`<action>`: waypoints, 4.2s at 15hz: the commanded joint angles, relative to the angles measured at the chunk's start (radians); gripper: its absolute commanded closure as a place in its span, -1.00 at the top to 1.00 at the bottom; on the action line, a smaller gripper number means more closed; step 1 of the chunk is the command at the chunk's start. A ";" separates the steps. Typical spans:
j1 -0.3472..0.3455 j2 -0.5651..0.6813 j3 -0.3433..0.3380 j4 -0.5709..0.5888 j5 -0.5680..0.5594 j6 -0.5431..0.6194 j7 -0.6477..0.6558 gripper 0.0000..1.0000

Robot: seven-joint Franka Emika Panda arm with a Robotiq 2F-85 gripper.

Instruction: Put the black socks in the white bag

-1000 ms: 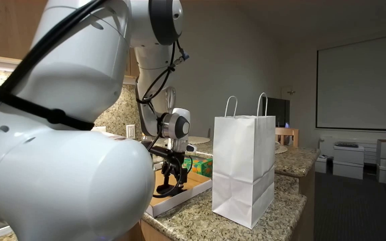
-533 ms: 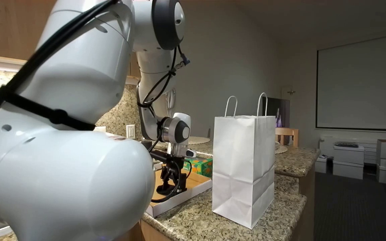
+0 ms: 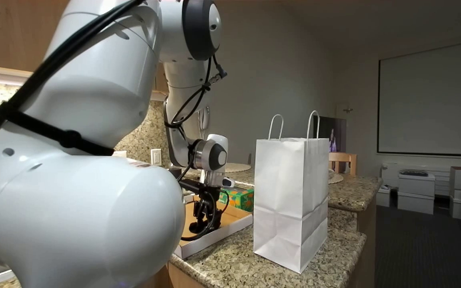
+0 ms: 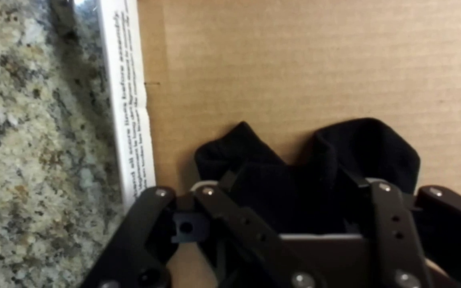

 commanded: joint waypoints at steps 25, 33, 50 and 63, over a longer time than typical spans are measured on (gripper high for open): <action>-0.015 -0.386 0.077 0.444 -0.252 -0.650 -0.003 -0.79; -0.163 -0.419 -0.029 0.841 -0.205 -0.946 -0.100 -0.80; -0.298 -0.417 -0.204 0.414 -0.095 -0.787 -0.435 -0.22; -0.254 -0.631 -0.065 0.442 0.065 -0.679 -0.171 1.00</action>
